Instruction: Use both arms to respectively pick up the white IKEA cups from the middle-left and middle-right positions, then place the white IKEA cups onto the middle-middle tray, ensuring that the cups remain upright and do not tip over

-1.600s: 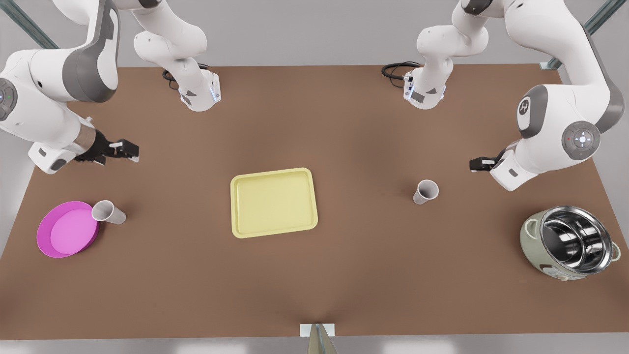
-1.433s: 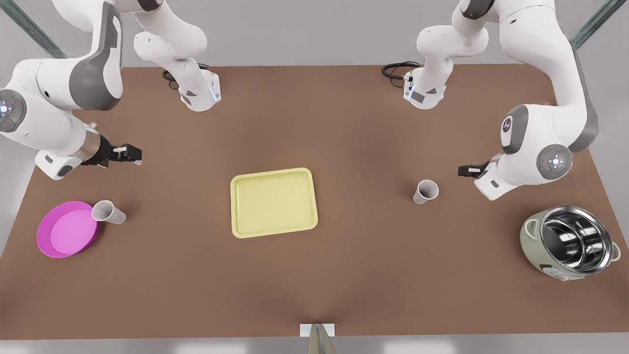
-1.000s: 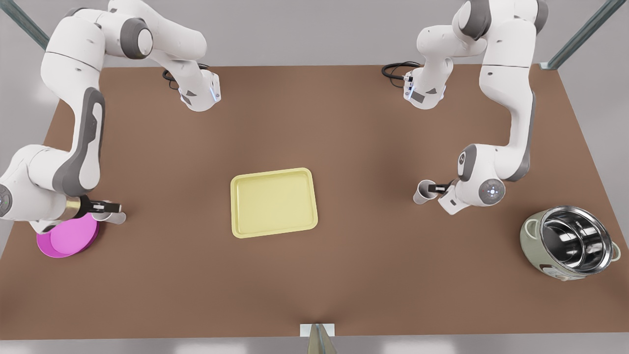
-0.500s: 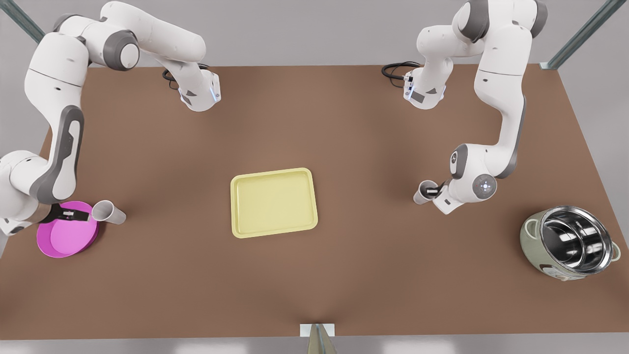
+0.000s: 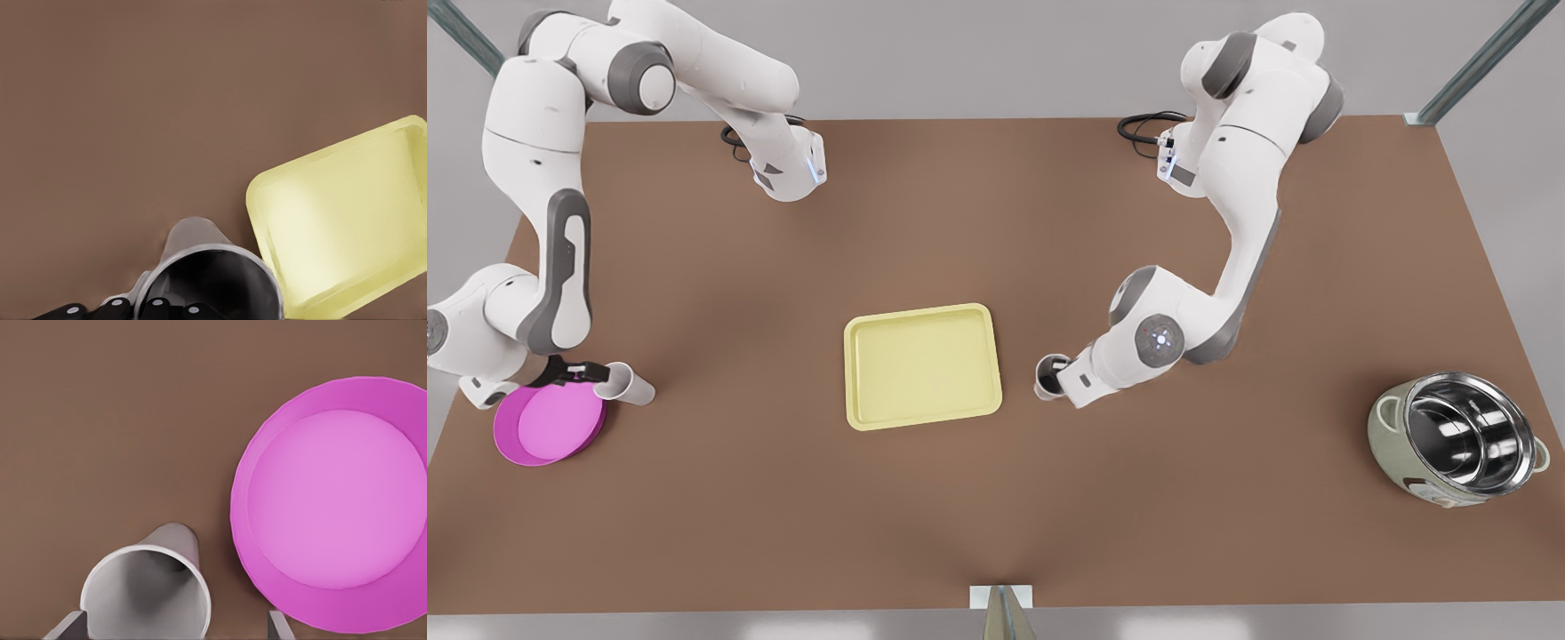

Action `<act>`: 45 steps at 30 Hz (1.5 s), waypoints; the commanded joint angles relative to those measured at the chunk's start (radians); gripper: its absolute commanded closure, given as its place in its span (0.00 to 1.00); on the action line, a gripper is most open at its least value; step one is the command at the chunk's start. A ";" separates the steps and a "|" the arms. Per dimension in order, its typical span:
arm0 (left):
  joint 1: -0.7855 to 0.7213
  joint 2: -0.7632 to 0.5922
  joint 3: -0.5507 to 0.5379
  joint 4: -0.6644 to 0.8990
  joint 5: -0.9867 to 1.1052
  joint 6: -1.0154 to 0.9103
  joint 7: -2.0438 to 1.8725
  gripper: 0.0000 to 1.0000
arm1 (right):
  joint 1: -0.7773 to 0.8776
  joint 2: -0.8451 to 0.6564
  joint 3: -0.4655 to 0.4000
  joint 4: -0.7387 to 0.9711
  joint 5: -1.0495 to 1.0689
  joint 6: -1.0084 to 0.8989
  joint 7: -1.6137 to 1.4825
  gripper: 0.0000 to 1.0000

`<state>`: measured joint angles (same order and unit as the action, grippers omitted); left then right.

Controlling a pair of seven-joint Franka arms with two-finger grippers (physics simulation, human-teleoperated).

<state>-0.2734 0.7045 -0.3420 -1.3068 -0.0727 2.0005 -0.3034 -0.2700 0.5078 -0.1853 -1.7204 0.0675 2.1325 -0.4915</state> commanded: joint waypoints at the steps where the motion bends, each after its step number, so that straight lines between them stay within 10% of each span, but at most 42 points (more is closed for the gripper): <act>1: -0.047 0.062 -0.023 0.095 0.004 -0.043 -0.704 0.79 | -0.003 0.001 0.000 -0.013 0.005 0.023 -0.140 0.00; 14: -0.237 0.247 -0.020 0.096 0.122 0.236 -0.878 0.79 | -0.028 0.103 0.001 -0.013 0.069 0.060 -0.177 0.01; 16: -0.237 0.251 -0.020 0.098 0.122 0.236 -0.878 0.77 | -0.028 0.098 0.001 -0.013 0.069 0.056 -0.190 0.36; 18: -0.239 0.250 -0.020 0.098 0.122 0.233 -0.878 0.04 | -0.025 0.097 0.001 -0.013 0.069 0.056 -0.193 0.43; 19: -0.239 0.247 -0.020 0.097 0.122 0.225 -0.878 0.00 | -0.025 0.095 0.003 -0.011 0.069 0.056 -0.206 0.47; 22: -0.244 0.242 -0.020 0.093 0.120 0.187 -0.881 0.00 | -0.021 0.094 0.003 -0.002 0.069 0.053 -0.282 0.79; 37: -0.219 0.175 -0.038 0.098 0.087 -0.002 -0.896 0.00 | 0.454 0.058 0.092 0.200 0.110 0.021 -0.053 0.79; 45: 0.252 -0.141 -0.054 0.379 0.309 -0.954 -0.168 0.00 | 0.604 0.064 0.115 0.183 0.110 -0.155 -0.036 0.79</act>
<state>-0.0572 0.5740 -0.3946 -0.9542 0.1351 1.4727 -0.9838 0.3281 0.5722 -0.0735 -1.5337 0.1796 2.0479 -0.6088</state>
